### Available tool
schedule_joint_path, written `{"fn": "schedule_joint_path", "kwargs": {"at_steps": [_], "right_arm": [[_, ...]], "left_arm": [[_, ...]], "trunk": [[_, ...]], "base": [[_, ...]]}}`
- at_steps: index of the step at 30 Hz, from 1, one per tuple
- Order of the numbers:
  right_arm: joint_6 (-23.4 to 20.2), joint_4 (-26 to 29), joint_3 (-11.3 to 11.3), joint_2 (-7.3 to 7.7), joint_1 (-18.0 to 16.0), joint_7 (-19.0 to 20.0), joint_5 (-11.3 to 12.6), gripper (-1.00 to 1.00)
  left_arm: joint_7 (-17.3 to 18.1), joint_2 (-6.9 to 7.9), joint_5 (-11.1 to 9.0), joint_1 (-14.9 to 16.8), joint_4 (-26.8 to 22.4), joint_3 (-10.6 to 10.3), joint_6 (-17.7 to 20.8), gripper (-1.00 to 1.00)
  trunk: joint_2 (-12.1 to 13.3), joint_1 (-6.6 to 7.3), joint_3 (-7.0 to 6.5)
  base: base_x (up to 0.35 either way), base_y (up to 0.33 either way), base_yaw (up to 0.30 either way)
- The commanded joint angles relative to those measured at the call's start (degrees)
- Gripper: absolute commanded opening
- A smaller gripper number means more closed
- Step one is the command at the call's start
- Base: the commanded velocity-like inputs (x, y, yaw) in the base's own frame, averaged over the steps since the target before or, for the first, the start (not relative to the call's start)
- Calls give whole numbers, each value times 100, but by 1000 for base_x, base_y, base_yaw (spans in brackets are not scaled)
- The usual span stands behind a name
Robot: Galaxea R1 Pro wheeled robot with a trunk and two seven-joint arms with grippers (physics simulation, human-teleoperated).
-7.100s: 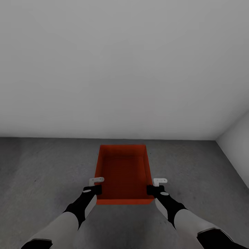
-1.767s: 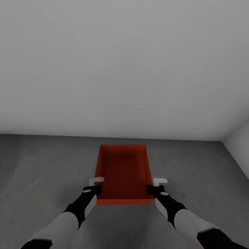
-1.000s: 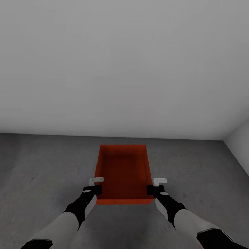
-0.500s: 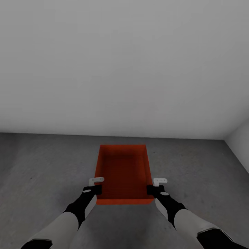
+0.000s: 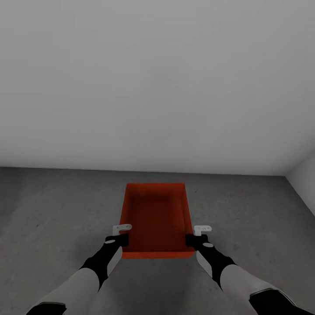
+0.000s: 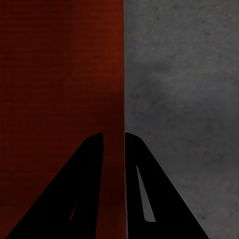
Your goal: Move the two storage containers from the living room to the garage. In the garage, place one container on the floor and stack the other container on top of it (either order is fine).
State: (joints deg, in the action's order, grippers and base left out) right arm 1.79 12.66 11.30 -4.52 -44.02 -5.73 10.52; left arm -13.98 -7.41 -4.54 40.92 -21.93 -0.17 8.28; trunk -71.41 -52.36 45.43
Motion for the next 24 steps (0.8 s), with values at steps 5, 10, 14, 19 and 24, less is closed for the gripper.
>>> {"fn": "schedule_joint_path", "kwargs": {"at_steps": [5, 10, 14, 19, 24], "right_arm": [[24, -18, -85, 38, -1, -47, 65, -100], [24, -17, -85, 38, -1, -48, 65, -100], [24, -17, -85, 38, -1, -45, 65, -100], [24, -17, -85, 38, -1, -45, 65, -100], [24, -17, -85, 38, -1, -46, 65, -100]], "left_arm": [[-243, 172, 102, 4, -39, 105, -24, -100], [-244, 170, 101, 4, -39, 105, -25, -100], [-245, 170, 101, 4, -39, 105, -26, -100], [-244, 170, 97, 4, -39, 105, -24, -100], [-244, 172, 101, 4, -39, 105, -26, -100]], "trunk": [[-204, -110, 94], [-405, -220, 184], [-565, -308, 256], [-766, -418, 345], [-966, -527, 435]], "base": [[0, 0, 0], [0, 0, 0], [0, 0, 0], [0, 0, 0], [0, 0, 0]]}}
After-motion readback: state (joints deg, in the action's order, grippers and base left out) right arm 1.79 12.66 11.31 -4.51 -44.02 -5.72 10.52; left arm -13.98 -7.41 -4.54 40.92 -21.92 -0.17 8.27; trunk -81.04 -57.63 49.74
